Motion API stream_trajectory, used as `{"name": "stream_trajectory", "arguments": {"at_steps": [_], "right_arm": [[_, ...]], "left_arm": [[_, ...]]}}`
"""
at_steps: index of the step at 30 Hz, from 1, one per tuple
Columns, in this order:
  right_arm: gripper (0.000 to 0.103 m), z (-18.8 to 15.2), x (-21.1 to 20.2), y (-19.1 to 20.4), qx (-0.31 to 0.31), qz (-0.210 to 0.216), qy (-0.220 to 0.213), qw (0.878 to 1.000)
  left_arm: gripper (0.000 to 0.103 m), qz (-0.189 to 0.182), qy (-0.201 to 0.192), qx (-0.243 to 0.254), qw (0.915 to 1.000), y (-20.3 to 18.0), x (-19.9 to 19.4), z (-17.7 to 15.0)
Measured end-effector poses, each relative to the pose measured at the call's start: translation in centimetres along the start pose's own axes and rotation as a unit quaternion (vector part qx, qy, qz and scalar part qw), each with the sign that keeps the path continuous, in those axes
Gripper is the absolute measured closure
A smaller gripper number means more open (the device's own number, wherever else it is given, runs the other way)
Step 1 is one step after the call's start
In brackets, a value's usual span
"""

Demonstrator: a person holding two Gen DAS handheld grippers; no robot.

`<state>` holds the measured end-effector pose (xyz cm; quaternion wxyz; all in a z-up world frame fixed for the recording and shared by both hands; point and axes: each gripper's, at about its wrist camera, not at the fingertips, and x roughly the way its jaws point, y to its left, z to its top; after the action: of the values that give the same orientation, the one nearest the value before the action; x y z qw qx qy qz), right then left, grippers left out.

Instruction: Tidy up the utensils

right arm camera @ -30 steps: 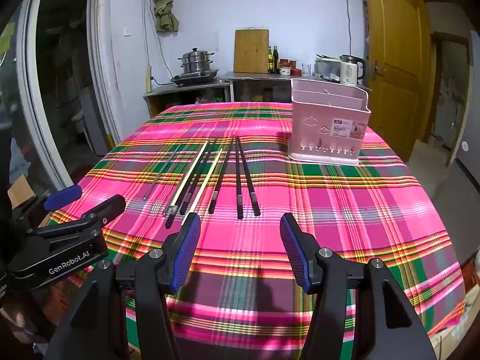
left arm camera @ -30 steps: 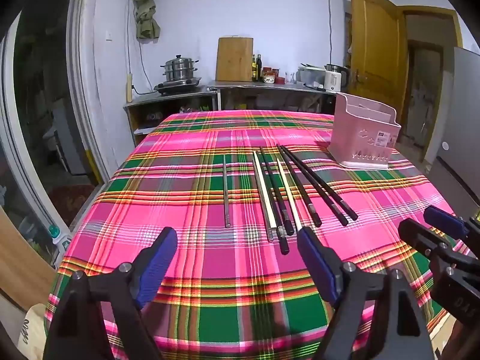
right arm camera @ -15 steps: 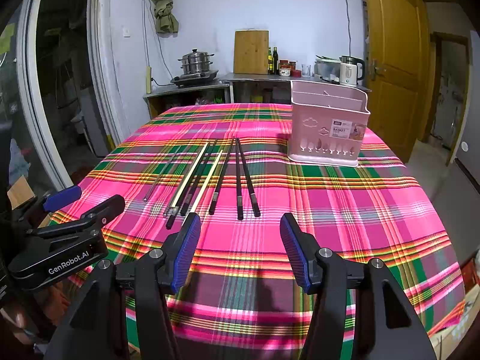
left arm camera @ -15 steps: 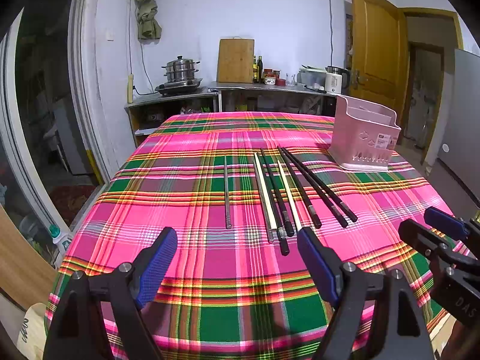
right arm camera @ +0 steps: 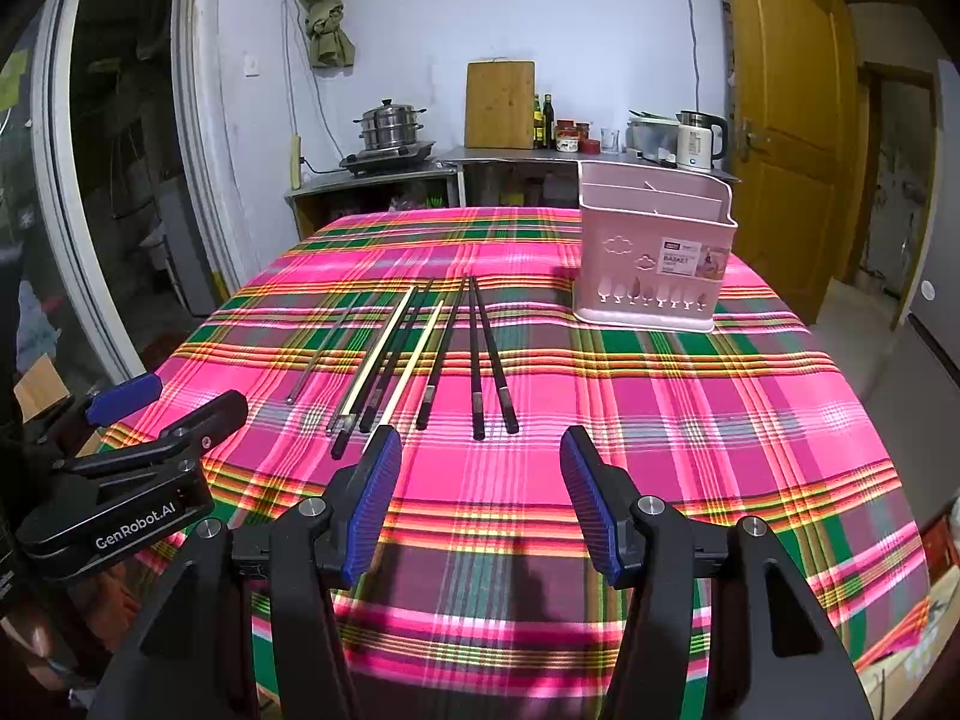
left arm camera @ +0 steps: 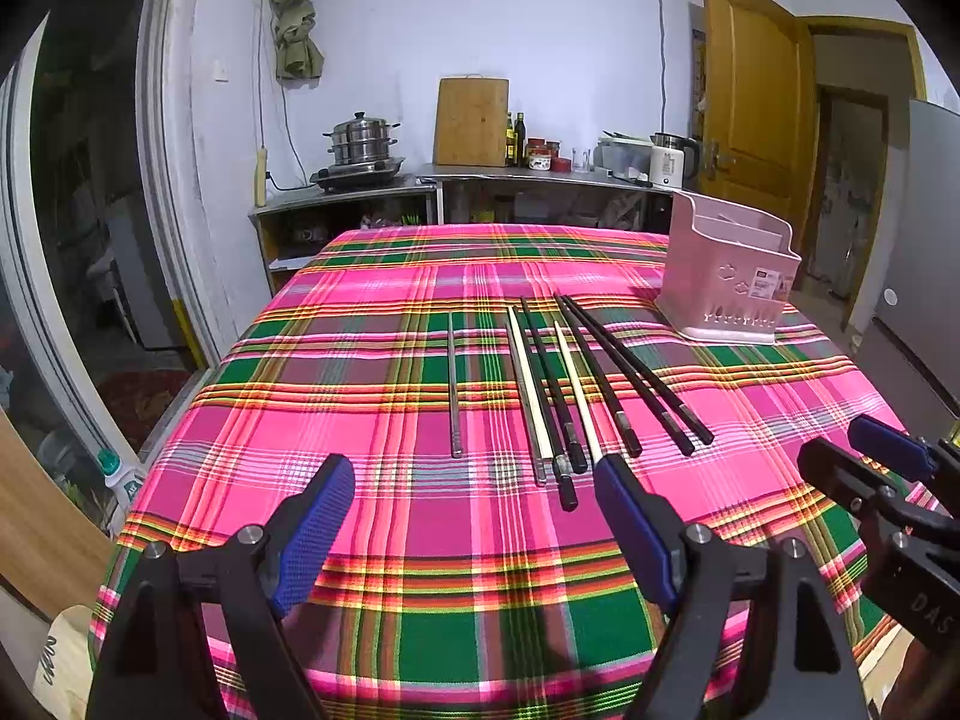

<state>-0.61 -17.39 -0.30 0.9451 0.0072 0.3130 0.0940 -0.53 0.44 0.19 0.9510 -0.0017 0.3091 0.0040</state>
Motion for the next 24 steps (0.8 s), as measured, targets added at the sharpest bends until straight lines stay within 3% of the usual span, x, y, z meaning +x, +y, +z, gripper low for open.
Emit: {"name": "stream_trajectory", "arguments": {"at_steps": [24], "right_arm": [[0.047,0.0,0.1,-0.34,0.005,-0.002,0.0,1.0]], "left_arm": [[0.02,0.0,0.001,0.001,1.0,-0.2,0.14,-0.14]]}}
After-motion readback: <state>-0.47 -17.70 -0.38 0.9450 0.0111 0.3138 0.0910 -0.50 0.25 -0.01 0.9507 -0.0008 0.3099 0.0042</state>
